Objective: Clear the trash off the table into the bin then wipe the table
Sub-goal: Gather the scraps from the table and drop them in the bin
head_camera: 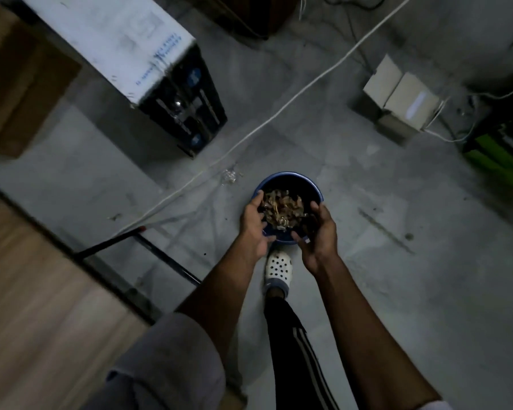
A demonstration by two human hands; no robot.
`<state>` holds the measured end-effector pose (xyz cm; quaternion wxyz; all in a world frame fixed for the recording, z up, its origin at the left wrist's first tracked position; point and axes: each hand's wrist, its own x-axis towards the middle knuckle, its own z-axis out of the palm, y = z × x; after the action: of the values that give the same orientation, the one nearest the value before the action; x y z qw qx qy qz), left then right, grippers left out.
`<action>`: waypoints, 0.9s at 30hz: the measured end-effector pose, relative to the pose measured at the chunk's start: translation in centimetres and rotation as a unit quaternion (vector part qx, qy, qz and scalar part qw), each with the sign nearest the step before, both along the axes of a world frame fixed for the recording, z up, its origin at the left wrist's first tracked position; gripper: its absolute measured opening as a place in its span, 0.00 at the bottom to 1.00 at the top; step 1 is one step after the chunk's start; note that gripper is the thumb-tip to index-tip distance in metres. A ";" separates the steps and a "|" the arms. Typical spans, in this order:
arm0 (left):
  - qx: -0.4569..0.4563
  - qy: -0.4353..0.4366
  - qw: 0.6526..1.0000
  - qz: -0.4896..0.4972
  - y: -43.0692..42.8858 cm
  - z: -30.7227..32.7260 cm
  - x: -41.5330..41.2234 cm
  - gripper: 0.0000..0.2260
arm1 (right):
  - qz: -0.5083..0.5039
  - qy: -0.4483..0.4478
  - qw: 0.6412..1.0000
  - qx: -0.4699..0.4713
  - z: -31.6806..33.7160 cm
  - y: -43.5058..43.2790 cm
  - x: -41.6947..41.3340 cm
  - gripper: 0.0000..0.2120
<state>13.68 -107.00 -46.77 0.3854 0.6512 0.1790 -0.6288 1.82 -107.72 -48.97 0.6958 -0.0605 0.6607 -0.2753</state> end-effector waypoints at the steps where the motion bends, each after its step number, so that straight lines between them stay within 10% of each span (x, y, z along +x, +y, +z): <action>1: -0.026 -0.002 1.000 0.009 1.2 2.1 0.4 0.25 | 0.011 -0.008 1.000 -0.024 2.5 1.2 0.6 0.17; 13: -0.323 -0.197 0.922 0.078 35.8 29.2 10.7 0.17 | 0.226 -0.110 0.914 -0.320 27.8 27.8 12.2 0.13; 19: -0.183 -0.264 0.918 0.231 60.0 30.4 13.1 0.06 | 0.405 -0.150 0.832 -0.347 27.8 44.9 16.7 0.14; 27: 0.090 -0.244 0.887 0.381 72.6 26.3 11.3 0.08 | 0.650 0.068 0.578 -0.489 23.5 52.1 15.2 0.34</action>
<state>24.96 -34.36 -20.51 0.5664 0.6980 0.3693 -0.2358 16.99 -55.58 -25.45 0.5063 -0.8232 0.2554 -0.0260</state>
